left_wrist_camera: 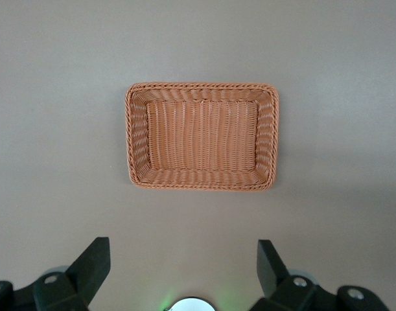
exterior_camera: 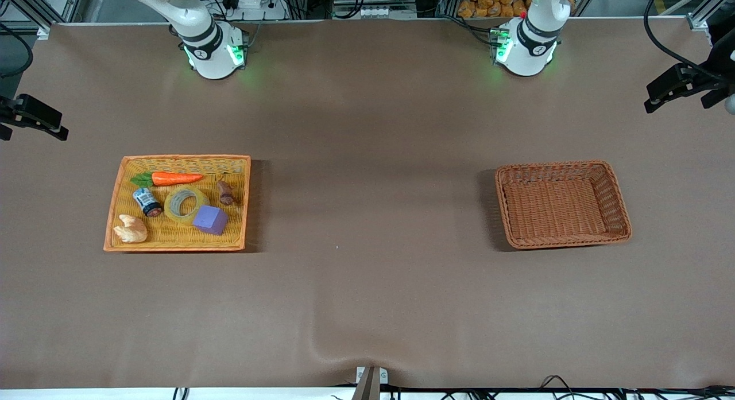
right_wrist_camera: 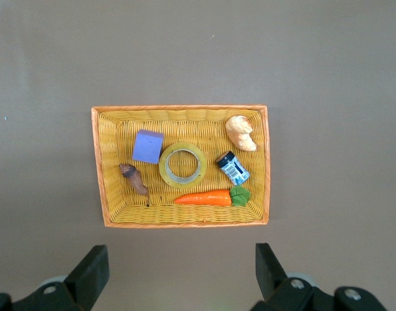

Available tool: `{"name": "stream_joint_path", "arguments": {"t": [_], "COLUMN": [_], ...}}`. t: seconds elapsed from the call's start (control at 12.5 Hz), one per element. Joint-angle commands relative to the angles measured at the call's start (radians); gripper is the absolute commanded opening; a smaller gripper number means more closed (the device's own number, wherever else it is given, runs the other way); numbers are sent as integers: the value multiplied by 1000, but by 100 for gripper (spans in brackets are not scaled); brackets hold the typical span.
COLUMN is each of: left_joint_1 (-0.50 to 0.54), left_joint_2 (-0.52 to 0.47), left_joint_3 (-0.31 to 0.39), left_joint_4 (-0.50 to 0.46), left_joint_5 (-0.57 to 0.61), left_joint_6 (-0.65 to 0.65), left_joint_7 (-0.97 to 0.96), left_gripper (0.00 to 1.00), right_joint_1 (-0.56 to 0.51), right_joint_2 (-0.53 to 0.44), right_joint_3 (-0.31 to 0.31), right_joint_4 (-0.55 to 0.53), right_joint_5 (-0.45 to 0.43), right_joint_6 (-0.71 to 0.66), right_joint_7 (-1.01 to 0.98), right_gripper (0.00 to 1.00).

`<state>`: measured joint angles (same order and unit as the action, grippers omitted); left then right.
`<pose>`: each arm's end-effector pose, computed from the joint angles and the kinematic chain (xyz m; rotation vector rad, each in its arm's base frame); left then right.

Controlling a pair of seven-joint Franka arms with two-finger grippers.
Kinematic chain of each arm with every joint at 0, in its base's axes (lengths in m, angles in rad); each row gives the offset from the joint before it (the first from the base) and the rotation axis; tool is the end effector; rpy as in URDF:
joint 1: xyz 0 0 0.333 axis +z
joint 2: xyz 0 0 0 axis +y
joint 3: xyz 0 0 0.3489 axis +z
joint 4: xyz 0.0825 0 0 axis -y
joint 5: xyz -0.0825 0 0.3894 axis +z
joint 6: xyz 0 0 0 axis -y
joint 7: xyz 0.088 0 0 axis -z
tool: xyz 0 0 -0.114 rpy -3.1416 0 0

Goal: Transfer tape with both arms

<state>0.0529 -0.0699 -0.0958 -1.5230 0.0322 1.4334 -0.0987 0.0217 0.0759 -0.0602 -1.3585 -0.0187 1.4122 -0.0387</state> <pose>0.5204 -0.0206 0.6987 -3.1001 -0.0933 0.0267 0.5682 -0.0225 0.6935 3.1192 -0.0038 -0.0358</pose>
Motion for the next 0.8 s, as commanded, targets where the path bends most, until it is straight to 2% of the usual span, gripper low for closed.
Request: {"name": "stream_joint_path", "arguments": {"t": [0.0, 0.72], "left_joint_1": [-2, 4], "left_joint_2": [7, 15], "left_joint_3": [-4, -1], "left_joint_4": [18, 6], "left_joint_5": [20, 5], "left_joint_6": [-5, -5], "left_joint_7": [7, -4], "left_gripper": [100, 100], "right_joint_1": [3, 9], "right_joint_2": [-1, -1], "right_joint_3": [3, 5], "right_joint_4": [-2, -28], "right_joint_5": [-10, -6], "right_joint_6": [10, 45], "right_joint_7": [22, 22], "right_gripper": [100, 100]}}
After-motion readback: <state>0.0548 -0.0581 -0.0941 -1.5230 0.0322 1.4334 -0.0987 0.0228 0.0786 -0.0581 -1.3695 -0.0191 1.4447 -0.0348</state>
